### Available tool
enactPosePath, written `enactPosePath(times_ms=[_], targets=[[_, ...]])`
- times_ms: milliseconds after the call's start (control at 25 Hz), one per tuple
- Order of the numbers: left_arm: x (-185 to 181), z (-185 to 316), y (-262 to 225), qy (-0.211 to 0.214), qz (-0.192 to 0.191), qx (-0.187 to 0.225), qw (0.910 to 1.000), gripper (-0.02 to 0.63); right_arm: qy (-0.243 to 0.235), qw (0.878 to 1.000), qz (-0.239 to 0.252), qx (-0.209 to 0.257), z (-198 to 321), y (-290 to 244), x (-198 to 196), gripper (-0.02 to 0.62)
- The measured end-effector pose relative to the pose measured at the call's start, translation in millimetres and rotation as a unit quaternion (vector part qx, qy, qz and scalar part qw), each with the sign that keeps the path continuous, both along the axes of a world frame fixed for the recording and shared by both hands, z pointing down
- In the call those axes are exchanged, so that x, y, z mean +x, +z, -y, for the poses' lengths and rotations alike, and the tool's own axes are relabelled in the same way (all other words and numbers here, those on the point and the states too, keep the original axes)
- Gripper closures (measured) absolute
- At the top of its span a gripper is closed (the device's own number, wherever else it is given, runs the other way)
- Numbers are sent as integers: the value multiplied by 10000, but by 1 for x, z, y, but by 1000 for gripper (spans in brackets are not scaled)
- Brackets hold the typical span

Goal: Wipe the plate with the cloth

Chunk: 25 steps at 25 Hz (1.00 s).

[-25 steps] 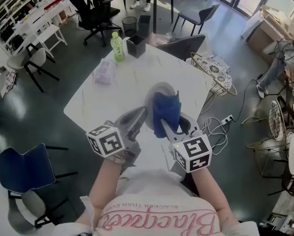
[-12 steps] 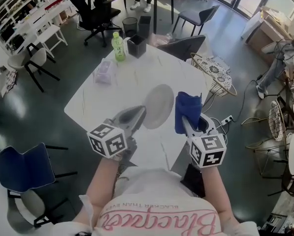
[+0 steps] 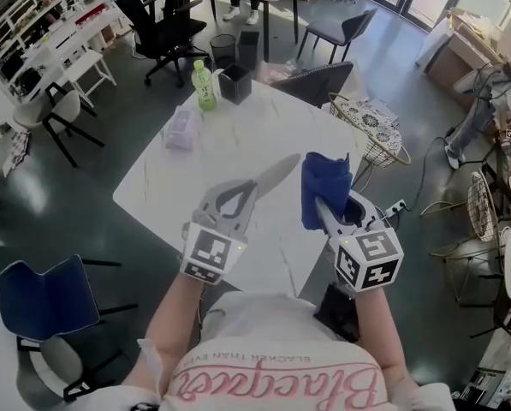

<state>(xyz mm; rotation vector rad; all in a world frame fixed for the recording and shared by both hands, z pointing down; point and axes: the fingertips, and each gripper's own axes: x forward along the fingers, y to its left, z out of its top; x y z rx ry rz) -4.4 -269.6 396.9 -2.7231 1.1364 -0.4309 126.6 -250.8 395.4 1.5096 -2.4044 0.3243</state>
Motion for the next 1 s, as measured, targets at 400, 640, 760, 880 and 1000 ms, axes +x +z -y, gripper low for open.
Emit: enactPosePath(times_ms=[400, 640, 760, 880, 1000], targets=[[19, -15, -1, 409, 2443, 2291, 9414, 592, -416, 9988, -69, 244, -9, -34, -13, 463], [29, -34, 6, 823, 3400, 3412, 8725, 592, -1223, 9899, -409, 585, -5, -72, -35, 463], [33, -40, 14, 1030, 3715, 3682, 8461, 592, -1750, 9822, -472, 484, 5, -76, -59, 463], [40, -48, 14, 1192, 3867, 3912, 8266, 592, -2229, 9734, -414, 332, 19, -70, -85, 463], [46, -57, 15, 1325, 3933, 4106, 8119, 592, -2432, 9679, -566, 274, 33, -63, -104, 463]])
